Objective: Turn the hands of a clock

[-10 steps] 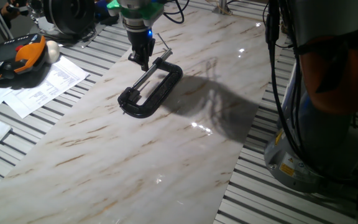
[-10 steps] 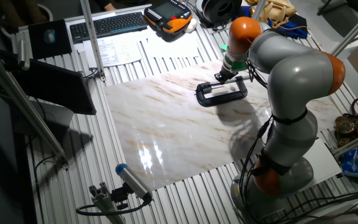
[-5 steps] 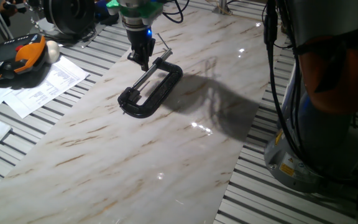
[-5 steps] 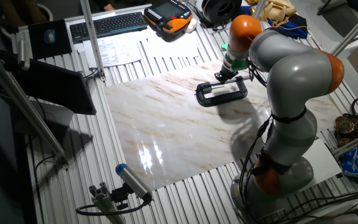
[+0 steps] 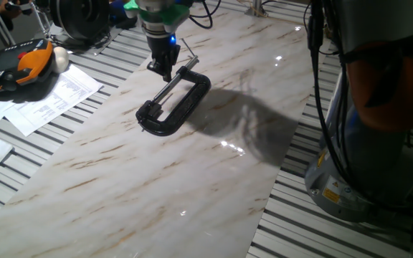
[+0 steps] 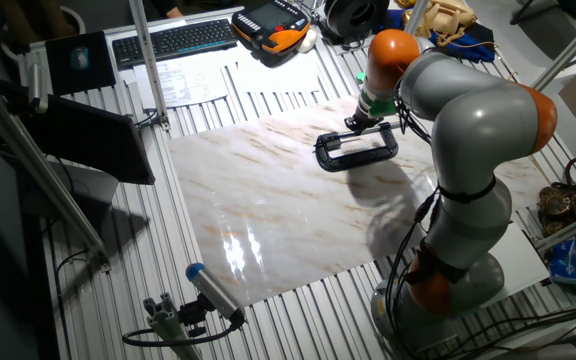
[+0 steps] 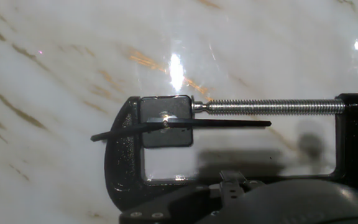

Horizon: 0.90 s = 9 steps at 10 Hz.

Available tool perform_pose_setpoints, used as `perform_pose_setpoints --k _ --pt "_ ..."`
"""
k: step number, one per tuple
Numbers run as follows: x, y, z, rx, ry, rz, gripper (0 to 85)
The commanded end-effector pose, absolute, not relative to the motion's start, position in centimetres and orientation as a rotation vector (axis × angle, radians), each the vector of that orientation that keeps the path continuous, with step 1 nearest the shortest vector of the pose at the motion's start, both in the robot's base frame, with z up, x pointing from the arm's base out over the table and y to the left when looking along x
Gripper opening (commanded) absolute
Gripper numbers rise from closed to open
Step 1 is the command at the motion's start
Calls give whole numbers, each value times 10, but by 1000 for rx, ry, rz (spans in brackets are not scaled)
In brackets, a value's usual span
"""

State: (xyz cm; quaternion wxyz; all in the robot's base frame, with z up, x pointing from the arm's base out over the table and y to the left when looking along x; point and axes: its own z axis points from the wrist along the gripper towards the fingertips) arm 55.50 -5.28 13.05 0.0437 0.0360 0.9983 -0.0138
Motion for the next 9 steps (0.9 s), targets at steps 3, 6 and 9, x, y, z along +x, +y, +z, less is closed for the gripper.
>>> perform_pose_setpoints --k 3,6,9 --pt "555 -52 131 54 3056 -28 0" --pt "558 -54 129 55 3073 -28 0" --pt "572 -64 126 44 3076 -12 0"
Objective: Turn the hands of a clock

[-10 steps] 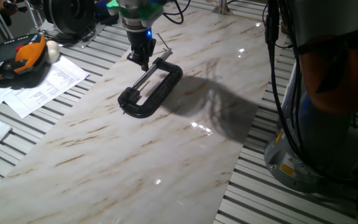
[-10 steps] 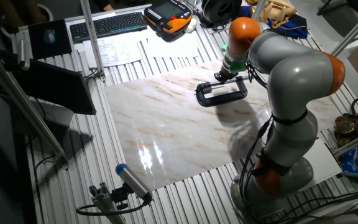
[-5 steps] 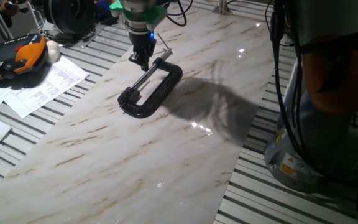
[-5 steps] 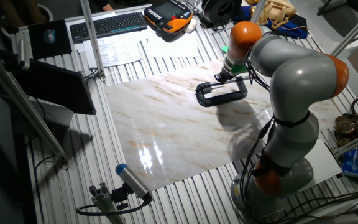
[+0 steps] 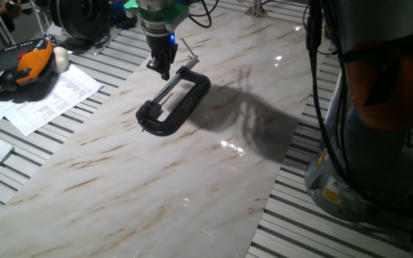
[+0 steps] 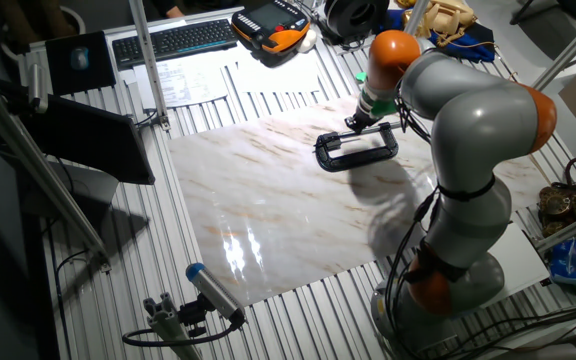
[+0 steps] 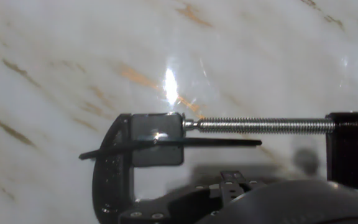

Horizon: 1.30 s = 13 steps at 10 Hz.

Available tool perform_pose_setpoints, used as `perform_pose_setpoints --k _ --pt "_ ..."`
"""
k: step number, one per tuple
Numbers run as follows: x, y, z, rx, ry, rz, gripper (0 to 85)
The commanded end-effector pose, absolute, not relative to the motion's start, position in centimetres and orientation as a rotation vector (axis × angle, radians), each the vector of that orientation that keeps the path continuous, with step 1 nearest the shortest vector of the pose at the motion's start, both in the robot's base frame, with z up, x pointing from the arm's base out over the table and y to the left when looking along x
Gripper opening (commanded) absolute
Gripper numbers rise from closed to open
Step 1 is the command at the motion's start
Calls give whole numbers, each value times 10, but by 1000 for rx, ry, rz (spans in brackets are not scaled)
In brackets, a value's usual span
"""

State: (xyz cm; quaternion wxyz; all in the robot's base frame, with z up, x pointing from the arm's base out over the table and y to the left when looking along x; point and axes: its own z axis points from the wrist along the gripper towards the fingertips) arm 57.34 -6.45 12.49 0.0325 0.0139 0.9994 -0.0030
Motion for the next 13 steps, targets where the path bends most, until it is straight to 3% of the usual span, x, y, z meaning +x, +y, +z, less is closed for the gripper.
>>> perform_pose_setpoints --k 1,13 --pt "579 -66 121 41 3073 -3 0" --pt "619 -81 88 25 3066 8 0"
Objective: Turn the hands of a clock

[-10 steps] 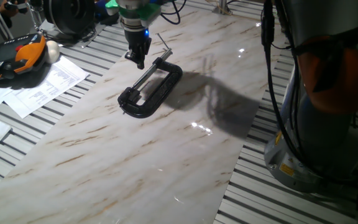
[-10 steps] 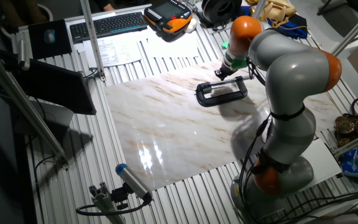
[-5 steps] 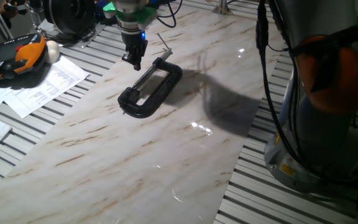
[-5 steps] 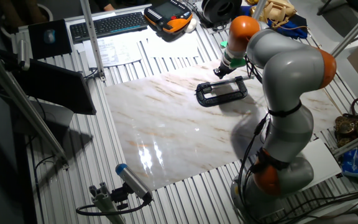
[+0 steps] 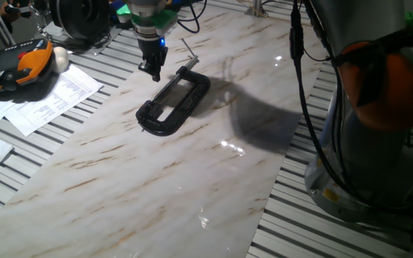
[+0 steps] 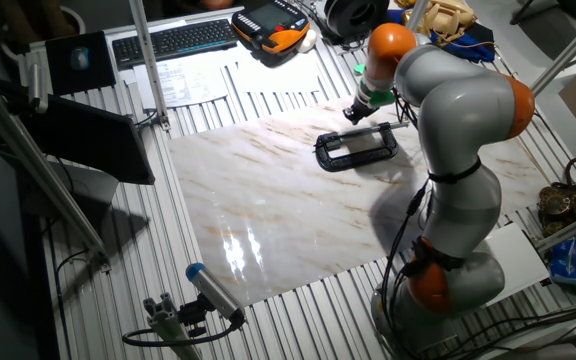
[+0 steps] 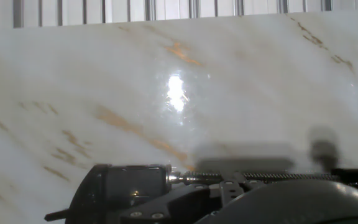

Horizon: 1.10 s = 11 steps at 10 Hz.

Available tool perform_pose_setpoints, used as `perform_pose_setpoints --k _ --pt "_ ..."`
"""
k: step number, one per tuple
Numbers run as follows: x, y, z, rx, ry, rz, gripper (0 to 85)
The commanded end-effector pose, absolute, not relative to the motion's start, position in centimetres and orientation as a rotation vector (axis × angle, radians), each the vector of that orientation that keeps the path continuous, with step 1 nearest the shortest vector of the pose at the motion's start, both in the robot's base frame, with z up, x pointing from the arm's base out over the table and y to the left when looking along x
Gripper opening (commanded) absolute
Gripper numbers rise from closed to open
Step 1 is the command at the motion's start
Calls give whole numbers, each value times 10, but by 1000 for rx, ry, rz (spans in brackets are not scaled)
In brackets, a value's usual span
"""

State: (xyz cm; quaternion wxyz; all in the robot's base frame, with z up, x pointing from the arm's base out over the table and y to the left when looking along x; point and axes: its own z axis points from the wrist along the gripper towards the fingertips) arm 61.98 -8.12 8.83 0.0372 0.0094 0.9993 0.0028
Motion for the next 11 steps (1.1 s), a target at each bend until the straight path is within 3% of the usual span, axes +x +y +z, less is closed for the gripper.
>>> perform_pose_setpoints --k 1,7,11 --pt "621 -81 89 30 3069 11 0" --pt "641 -91 102 16 3091 3 0" --pt "633 -90 81 22 3070 -32 0"
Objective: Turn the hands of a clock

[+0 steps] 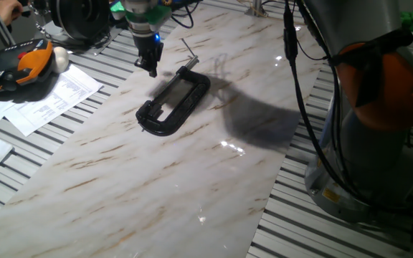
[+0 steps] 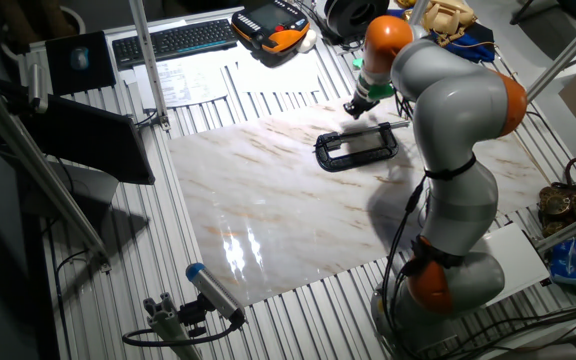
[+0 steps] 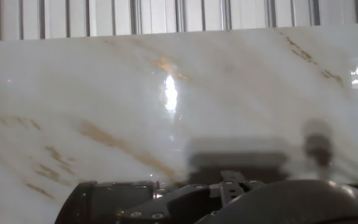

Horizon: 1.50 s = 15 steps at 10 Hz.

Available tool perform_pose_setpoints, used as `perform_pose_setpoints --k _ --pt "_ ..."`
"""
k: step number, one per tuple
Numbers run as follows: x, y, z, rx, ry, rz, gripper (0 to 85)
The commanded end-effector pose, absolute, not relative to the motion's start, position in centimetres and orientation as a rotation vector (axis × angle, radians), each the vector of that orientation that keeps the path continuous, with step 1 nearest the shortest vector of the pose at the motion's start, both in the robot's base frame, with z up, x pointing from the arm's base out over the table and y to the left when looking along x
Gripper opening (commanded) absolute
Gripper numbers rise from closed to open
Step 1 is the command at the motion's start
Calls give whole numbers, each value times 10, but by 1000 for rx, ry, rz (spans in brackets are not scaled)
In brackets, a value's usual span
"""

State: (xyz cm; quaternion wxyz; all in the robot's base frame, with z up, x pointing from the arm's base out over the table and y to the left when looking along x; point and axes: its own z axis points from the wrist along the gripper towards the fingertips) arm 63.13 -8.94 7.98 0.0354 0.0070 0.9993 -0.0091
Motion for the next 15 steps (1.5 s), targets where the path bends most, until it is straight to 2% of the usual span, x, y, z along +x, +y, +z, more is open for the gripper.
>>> perform_pose_setpoints --k 1,8,15 --pt "629 -89 77 25 3075 -13 0" --pt "621 -86 55 30 3098 20 0" --pt "614 -85 51 40 3113 53 0"
